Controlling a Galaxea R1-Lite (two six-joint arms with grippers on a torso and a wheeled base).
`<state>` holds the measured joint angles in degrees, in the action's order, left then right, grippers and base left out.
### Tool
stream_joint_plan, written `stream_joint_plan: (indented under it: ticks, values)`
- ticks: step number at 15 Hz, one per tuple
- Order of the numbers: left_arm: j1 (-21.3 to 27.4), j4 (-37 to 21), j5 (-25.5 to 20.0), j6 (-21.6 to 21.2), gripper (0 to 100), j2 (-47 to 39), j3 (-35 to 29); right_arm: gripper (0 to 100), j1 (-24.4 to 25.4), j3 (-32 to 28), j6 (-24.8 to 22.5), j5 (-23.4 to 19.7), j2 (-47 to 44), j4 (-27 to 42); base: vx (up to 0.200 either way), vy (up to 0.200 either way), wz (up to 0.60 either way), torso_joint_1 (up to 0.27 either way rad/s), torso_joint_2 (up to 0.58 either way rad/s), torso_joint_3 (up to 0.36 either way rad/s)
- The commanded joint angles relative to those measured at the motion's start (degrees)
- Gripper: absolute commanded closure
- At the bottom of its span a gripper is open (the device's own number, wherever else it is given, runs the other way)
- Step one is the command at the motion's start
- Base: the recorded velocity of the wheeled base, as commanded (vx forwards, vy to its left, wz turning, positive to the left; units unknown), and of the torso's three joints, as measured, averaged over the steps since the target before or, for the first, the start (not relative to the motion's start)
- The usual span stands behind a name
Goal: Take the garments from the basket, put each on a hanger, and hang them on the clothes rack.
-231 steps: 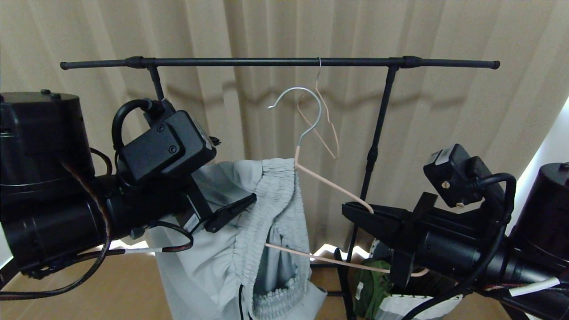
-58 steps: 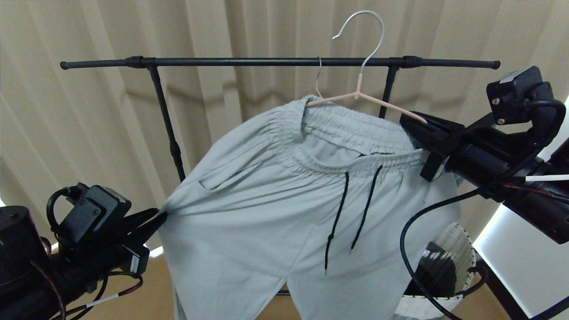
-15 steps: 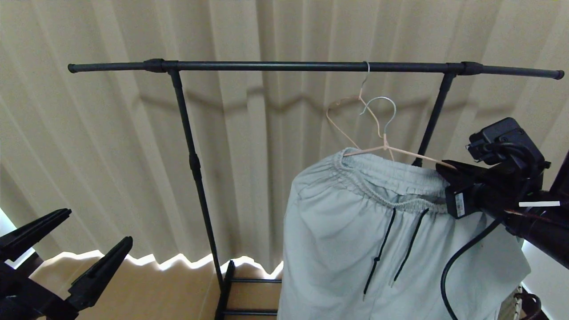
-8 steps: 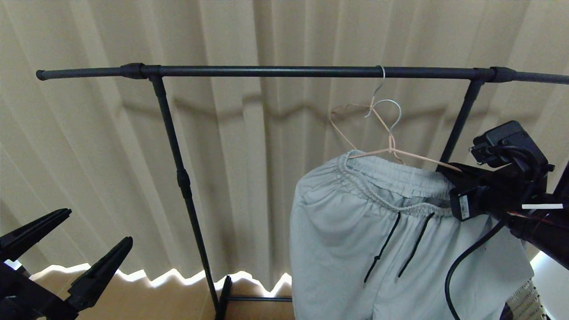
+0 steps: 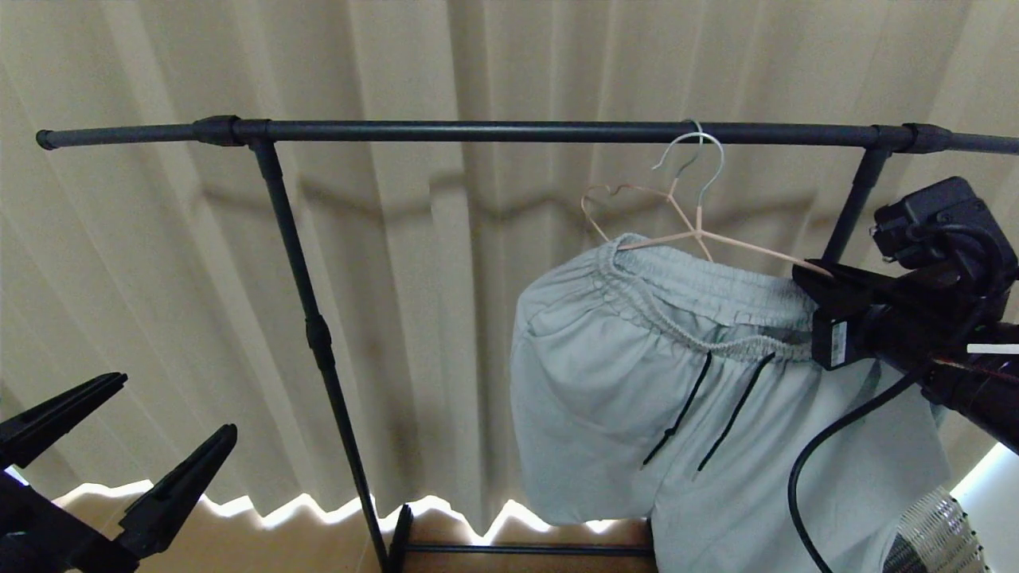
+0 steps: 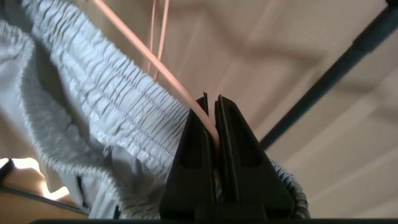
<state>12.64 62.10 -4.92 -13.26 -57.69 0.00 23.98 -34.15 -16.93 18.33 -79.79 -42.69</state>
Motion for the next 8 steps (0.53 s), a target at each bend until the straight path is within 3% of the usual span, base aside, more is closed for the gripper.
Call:
stream_joint_plan:
  ticks: [1, 6, 8]
  values:
    - [0.0, 0.0, 0.0, 0.0, 0, -0.2, 0.0, 100, 0.7, -0.9, 0.7, 0.0, 0.5, 0.1, 0.000, 0.000, 0.00, 0.000, 0.00, 0.000]
    - [0.0, 0.0, 0.0, 0.0, 0, -0.3, 0.0, 100, 2.7, -6.0, 1.6, 0.6, -3.8, 0.3, 0.000, 0.000, 0.00, 0.000, 0.00, 0.000]
    - [0.0, 0.0, 0.0, 0.1, 0, -0.7, 0.0, 100, 2.8, -12.9, 2.2, 3.0, -8.5, 3.8, 0.000, 0.000, 0.00, 0.000, 0.00, 0.000]
